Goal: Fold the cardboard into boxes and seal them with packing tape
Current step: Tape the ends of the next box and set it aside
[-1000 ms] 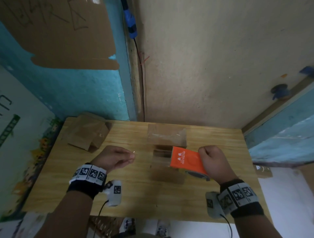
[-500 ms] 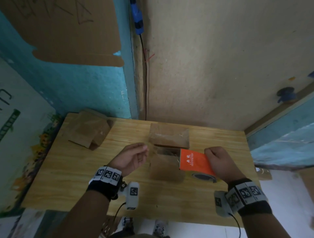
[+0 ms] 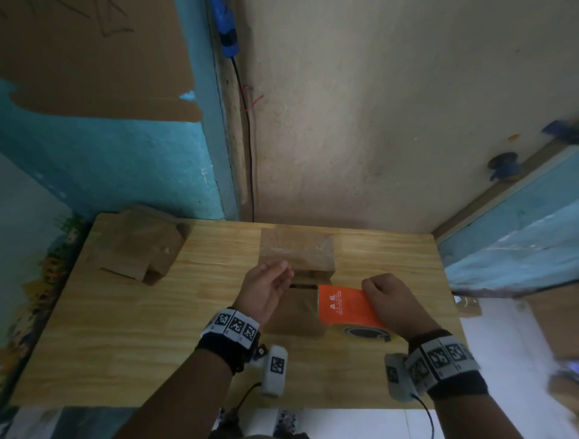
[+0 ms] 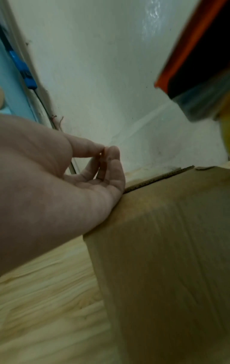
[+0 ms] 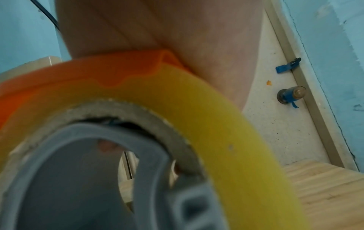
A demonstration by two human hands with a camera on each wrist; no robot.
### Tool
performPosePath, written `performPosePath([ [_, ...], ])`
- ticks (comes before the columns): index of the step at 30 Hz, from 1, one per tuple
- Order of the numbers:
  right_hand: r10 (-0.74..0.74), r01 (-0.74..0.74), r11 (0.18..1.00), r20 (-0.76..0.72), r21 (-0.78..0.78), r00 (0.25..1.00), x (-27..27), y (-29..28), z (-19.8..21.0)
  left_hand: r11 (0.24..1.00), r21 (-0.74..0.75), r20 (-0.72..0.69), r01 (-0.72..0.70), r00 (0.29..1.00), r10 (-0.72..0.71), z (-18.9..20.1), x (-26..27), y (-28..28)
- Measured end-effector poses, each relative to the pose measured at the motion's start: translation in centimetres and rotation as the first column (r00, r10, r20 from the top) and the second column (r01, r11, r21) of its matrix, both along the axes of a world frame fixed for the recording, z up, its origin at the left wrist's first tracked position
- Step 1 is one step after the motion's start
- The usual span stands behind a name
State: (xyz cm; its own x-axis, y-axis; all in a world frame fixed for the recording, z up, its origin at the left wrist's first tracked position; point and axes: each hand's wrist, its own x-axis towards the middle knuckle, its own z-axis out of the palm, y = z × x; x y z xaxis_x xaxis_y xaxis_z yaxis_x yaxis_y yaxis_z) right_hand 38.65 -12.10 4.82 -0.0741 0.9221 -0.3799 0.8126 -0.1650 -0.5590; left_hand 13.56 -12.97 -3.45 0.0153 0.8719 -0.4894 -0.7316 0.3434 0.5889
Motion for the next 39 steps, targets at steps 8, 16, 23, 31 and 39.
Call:
performPosePath([
  [8,-0.110,0.131,0.989,-0.252,0.067,0.961,-1.3,1.1,0.2,0.991,-0.116,-0.026,0.070,0.997,-0.073,-1.2,-0.2,-0.1],
  [16,-0.111,0.115,0.993,-0.274,-0.002,0.955,-4.6,2.3,-2.1,0.979,-0.145,-0.015,0.141,0.989,-0.145,-1.4,-0.8,-1.1],
  [23,-0.149,0.137,0.989,-0.284,-0.062,0.947,-4.2,1.4,-2.0,0.974,-0.139,-0.144,0.180,0.969,-0.200,-1.2,-5.4,-1.5],
  [31,-0.085,0.089,0.996,-0.223,0.005,0.971,-4.6,0.3,-2.3,0.974,-0.018,-0.369,0.227,0.904,-0.218,1.2,-15.4,-0.7],
  [39,-0.078,0.082,0.997,-0.218,0.010,0.973,-4.7,-0.4,-2.6,0.894,-0.321,-0.606,0.313,0.657,-0.448,-3.3,-11.7,-2.6],
])
